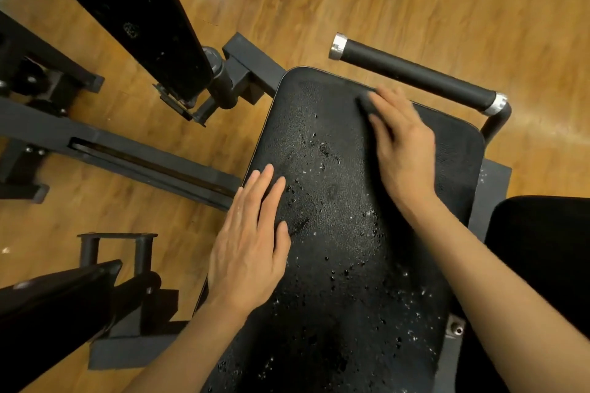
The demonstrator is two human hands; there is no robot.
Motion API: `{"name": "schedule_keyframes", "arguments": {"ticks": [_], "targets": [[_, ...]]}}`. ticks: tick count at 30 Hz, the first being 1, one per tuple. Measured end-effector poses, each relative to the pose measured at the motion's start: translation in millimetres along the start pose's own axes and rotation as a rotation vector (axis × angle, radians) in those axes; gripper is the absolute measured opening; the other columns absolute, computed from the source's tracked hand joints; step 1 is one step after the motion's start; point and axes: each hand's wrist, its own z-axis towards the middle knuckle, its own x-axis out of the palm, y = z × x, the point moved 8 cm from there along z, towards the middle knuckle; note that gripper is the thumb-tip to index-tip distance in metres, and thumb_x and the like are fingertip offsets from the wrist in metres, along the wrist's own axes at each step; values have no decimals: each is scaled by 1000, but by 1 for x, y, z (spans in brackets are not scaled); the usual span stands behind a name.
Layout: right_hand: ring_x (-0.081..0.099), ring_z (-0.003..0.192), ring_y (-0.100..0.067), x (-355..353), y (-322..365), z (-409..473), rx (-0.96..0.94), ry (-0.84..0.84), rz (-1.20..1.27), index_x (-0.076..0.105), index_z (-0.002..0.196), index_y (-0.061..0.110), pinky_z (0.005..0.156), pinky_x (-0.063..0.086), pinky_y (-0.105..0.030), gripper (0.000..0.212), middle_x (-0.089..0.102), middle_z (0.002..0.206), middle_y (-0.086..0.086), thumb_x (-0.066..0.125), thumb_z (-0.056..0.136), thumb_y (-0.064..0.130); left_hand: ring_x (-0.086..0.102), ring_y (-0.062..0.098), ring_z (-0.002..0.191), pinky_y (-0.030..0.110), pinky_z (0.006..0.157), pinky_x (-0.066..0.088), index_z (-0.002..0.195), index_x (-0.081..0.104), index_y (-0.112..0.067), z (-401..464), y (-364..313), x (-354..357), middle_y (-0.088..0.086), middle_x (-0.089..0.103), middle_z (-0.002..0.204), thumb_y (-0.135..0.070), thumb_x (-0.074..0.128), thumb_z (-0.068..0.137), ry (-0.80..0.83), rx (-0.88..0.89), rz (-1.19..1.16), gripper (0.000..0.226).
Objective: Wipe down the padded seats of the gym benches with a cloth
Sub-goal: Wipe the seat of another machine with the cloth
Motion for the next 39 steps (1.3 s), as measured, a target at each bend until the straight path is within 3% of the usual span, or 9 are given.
{"name": "schedule_keyframes", "arguments": {"ticks": [3,9,13,18,24,27,31,36,39], "targets": [[47,135,-24,11,13,7,124,-119,-9,65,126,9,117,29,-32,31,61,135,-5,53,98,12,15,19,154,39,124,21,155,28,-13,1,0,2,5,19,165,-26,33,100,4,-5,13,57],[44,137,-17,44,46,48,-154,172,-14,61,132,17,115,32,-30,34,56,141,3,50,100,19,16,17,154,37,124,20,155,30,-13,1,-1,0,3,20,165,-26,34,100,0,-8,16,57],[49,134,-18,5,-1,24,106,-62,-1,67,124,15,111,30,-17,30,62,133,2,52,98,15,13,17,154,35,124,16,155,27,-13,2,1,0,4,19,166,-27,33,100,-6,-5,9,57],[59,110,-21,65,79,75,-166,90,-42,68,112,15,87,49,-36,24,66,118,2,51,96,14,12,16,154,33,125,13,155,27,-14,2,0,-2,3,18,166,-27,34,100,1,-5,20,57],[39,141,-25,47,64,-22,-114,78,17,60,132,7,119,28,-37,34,54,142,-6,55,99,9,13,17,154,35,125,17,155,27,-12,1,0,-1,3,16,166,-25,36,100,-3,13,5,58],[40,140,-27,51,61,-1,-161,93,2,61,131,7,119,28,-38,33,54,142,-8,54,99,11,13,17,154,34,125,15,156,26,-13,2,1,0,3,16,166,-26,36,100,-3,15,13,59],[36,143,-25,59,60,42,53,-28,38,61,131,10,117,28,-40,34,52,145,-6,48,100,12,13,18,154,32,126,12,155,27,-11,2,0,-1,5,18,166,-26,34,101,-21,21,-2,57],[37,141,-26,61,81,-37,-226,163,3,61,131,7,121,21,-38,34,54,142,-9,55,97,6,14,19,154,38,125,20,155,28,-9,0,-1,-3,7,18,166,-26,33,101,-37,30,-21,57],[39,140,-27,59,67,22,-105,39,34,65,125,10,118,25,-36,31,57,139,-6,53,97,9,15,19,154,38,125,19,155,30,-9,0,-2,-3,7,20,165,-26,32,101,-47,39,-27,56]]}}
